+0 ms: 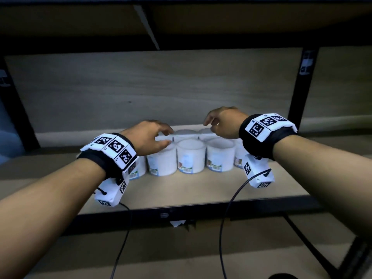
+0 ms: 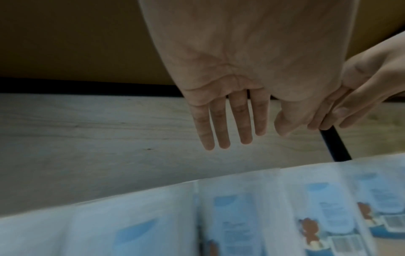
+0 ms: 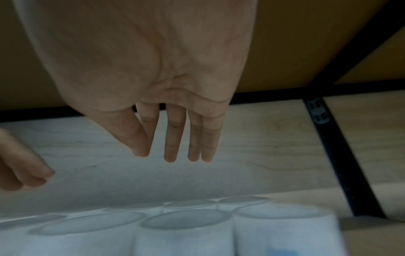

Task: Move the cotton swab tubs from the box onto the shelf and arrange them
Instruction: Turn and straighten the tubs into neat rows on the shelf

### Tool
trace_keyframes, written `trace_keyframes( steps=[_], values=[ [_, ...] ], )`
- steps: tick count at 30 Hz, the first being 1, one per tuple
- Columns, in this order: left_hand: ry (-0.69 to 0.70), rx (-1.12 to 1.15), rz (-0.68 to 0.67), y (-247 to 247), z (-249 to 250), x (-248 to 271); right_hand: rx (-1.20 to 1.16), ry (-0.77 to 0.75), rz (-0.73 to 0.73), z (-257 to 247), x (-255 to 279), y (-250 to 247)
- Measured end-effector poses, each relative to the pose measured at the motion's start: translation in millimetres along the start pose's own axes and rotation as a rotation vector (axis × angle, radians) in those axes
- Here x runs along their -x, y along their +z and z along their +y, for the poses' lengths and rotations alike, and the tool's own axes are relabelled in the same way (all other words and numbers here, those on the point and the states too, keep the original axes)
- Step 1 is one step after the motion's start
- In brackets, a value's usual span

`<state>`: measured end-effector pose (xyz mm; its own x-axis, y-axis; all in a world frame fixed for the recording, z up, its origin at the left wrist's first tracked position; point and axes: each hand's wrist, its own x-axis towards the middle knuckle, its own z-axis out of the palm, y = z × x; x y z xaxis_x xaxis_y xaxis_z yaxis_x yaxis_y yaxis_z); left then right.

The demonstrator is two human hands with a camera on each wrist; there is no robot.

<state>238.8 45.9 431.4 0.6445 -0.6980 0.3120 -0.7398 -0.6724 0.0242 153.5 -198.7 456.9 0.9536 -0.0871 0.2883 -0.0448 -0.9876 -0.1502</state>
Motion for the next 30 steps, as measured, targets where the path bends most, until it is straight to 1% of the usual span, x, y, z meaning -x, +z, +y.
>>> trace_keyframes(
  steps=[4, 8, 12, 15, 22, 25, 30],
  values=[
    [0.056, 0.019, 0.011, 11.1, 34.5, -30.4, 0.053, 0.078, -0.036, 37.6, 10.9, -6.9],
    [0.108, 0.052, -0.008, 23.6, 72.0, -52.5, 0.096, 0.136, -0.081, 66.4, 18.4, -4.0],
    [0.127, 0.028, -0.044, 37.8, 96.7, -72.4, 0.119, 0.188, -0.085, 82.7, 17.8, 5.8],
    [0.110, 0.030, -0.071, 47.1, 111.4, -82.7, 0.114, 0.227, -0.104, 88.2, 16.0, 13.1],
    [0.077, 0.023, -0.123, 71.8, 124.1, -96.5, 0.098, 0.243, -0.168, 97.9, 12.5, 33.2],
    [0.050, 0.019, -0.127, 75.0, 125.0, -99.7, 0.095, 0.243, -0.154, 98.3, 11.0, 36.0],
    [0.055, 0.036, -0.125, 74.0, 126.9, -102.7, 0.095, 0.232, -0.152, 95.6, 13.4, 33.5]
  ],
)
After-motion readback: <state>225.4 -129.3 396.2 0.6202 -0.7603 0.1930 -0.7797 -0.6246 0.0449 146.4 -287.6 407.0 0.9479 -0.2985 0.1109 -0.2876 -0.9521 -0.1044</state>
